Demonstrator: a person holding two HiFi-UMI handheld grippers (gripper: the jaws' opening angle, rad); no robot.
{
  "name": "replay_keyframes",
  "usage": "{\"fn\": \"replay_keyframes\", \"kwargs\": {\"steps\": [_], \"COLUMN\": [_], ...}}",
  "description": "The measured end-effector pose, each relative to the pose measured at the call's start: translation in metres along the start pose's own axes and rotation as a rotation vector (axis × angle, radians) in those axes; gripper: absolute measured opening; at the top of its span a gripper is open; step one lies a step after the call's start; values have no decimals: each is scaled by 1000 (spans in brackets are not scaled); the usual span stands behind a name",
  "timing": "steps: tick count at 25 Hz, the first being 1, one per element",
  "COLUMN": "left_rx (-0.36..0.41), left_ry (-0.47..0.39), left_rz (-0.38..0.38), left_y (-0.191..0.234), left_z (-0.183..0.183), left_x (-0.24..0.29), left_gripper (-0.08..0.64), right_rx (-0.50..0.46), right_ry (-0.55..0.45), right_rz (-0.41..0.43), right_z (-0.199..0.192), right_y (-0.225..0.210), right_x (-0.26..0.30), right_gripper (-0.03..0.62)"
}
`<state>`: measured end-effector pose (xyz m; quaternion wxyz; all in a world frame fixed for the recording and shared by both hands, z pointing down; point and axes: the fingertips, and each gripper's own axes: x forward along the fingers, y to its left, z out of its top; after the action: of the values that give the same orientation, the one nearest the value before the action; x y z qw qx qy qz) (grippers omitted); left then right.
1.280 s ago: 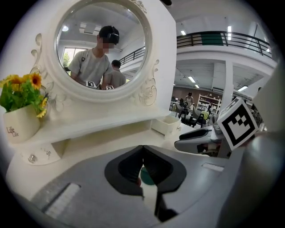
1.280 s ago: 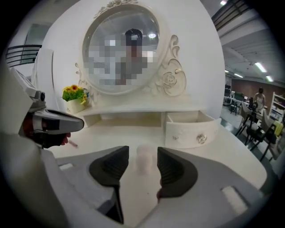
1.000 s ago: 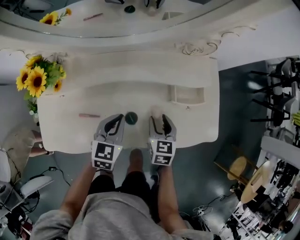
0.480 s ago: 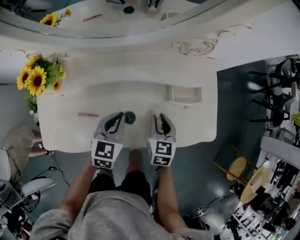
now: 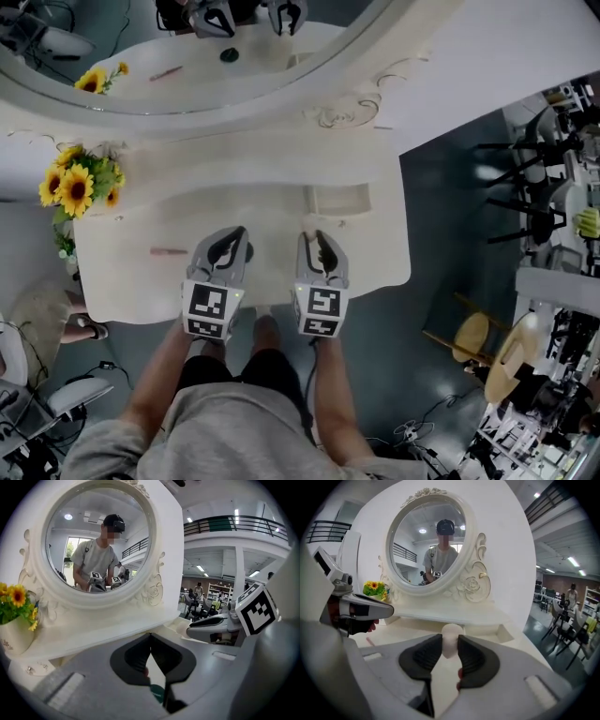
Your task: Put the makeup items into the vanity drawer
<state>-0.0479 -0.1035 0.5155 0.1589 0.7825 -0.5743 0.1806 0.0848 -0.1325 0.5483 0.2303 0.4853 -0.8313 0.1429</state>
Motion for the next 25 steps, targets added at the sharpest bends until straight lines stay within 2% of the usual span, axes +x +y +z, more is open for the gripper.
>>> {"fn": "replay_keyframes", "kwargs": {"steps": [11,17,25], "left_rx": [32,28,25], "left_ry": [-40,-25,9], "left_rz": [-22,-26,-23], "left_y": [-12,-18,-20], "left_z": [42,39,33], "left_x": [29,52,67], "left_gripper": [11,11,11], "right_rx": [11,18,45], "right_ry": [-36,-27,15], "right_rz": [-66,-85,-100], "right_z": [28,18,8], "right_y": [-49,-76,-93], "right_x": [5,26,44], "right_gripper": [112,112,114]}}
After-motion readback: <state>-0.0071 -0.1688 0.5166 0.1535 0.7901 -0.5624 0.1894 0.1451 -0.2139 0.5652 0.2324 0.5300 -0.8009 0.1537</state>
